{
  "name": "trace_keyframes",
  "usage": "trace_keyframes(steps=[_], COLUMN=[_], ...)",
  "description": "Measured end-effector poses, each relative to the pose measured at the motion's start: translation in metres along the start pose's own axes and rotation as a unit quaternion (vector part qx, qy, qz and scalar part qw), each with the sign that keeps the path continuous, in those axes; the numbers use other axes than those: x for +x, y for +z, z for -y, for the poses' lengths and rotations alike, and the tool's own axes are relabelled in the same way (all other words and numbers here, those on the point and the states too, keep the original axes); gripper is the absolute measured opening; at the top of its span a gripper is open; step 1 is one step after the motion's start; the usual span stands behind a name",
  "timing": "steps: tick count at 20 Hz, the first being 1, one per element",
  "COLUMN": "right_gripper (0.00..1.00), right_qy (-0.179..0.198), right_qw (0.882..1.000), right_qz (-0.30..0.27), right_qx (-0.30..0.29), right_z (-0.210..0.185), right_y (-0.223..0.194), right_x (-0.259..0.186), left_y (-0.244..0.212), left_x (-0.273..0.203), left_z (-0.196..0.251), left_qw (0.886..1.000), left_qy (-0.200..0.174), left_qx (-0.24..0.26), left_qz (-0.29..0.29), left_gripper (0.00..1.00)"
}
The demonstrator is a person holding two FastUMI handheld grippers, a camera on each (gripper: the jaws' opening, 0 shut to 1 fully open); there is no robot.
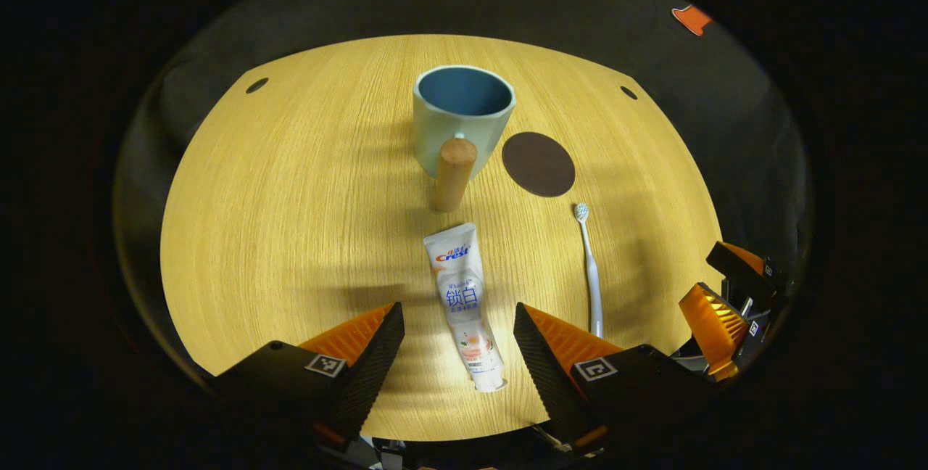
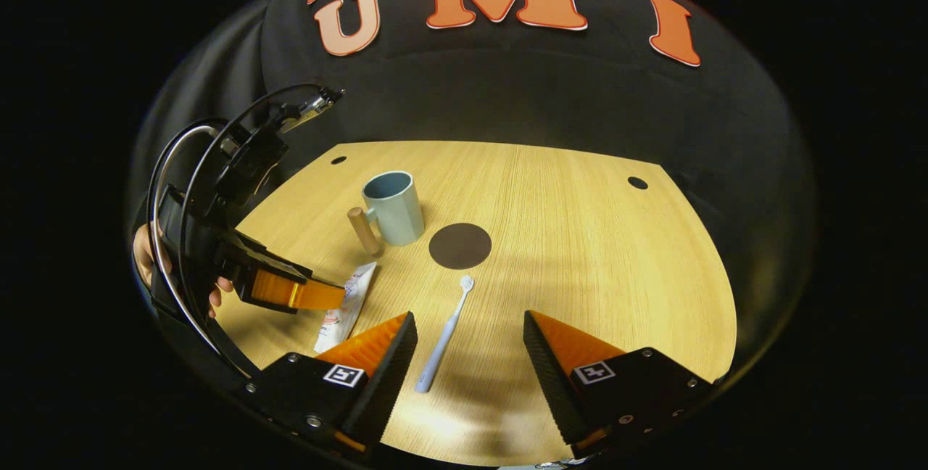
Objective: Put the toothbrush and toothpaste on the desktop into the cup, then pick up the cup and place it on the coaster on the desktop.
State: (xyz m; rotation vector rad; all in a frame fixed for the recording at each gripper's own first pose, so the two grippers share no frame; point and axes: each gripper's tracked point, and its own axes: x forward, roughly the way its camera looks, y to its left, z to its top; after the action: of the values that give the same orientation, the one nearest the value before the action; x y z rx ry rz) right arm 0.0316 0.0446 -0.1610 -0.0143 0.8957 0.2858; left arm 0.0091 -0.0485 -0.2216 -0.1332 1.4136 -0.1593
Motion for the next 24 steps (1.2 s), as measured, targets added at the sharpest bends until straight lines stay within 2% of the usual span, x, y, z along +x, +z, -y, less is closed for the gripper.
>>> trace_keyframes(steps=[3,4,5,6,8,10,11,13,14,16,18,19,24], right_gripper=[0.86,0.85,0.83,0.83,0.81,0.8,0.8,0.8,0.8,0.8,0.8,0.8,0.76], right_qy=[0.004,0.003,0.003,0.006,0.008,0.01,0.011,0.011,0.01,0.008,0.007,0.008,0.005], right_qw=[0.999,0.999,0.998,0.998,0.997,0.997,0.996,0.996,0.996,0.995,0.995,0.995,0.993], right_qz=[-0.038,-0.05,-0.06,-0.068,-0.077,-0.083,-0.086,-0.09,-0.091,-0.094,-0.098,-0.099,-0.115], right_qx=[0.004,0.004,0.002,0.003,0.003,0.0,-0.002,0.003,0.007,0.012,0.013,0.014,0.007], right_z=[-0.003,-0.001,0.001,0.001,-0.002,-0.003,-0.004,-0.004,-0.005,-0.003,-0.005,-0.005,-0.012], right_y=[-0.008,-0.01,-0.012,-0.013,-0.007,-0.001,-0.001,-0.005,-0.007,-0.011,-0.012,-0.012,-0.025], right_x=[0.005,0.007,0.008,0.008,0.004,-0.001,-0.004,-0.002,-0.002,0.002,0.008,0.009,0.022], left_y=[-0.005,-0.008,-0.011,-0.012,-0.021,-0.024,-0.017,-0.006,0.003,0.006,0.01,0.01,0.008], left_x=[0.01,0.012,0.015,0.019,0.024,0.03,0.025,0.033,0.032,0.023,0.022,0.019,0.003], left_z=[-0.003,-0.003,-0.004,-0.005,0.002,0.007,0.007,0.014,0.013,0.003,0.007,0.002,0.0], left_qw=[0.999,0.999,0.998,0.997,0.995,0.995,0.994,0.994,0.995,0.996,0.997,0.998,0.998], left_qy=[0.003,0.006,0.008,0.012,0.007,0.007,0.011,0.009,0.008,-0.004,-0.015,-0.01,-0.026], left_qx=[-0.02,-0.031,-0.039,-0.047,-0.056,-0.051,-0.063,-0.066,-0.065,-0.065,-0.064,-0.054,-0.056], left_qz=[-0.029,-0.041,-0.052,-0.057,-0.077,-0.082,-0.083,-0.081,-0.071,-0.061,-0.043,-0.035,-0.016], left_gripper=[0.98,0.94,0.81,0.89,0.74,0.8,0.76,0.44,0.44,0.36,0.35,0.25,0.25])
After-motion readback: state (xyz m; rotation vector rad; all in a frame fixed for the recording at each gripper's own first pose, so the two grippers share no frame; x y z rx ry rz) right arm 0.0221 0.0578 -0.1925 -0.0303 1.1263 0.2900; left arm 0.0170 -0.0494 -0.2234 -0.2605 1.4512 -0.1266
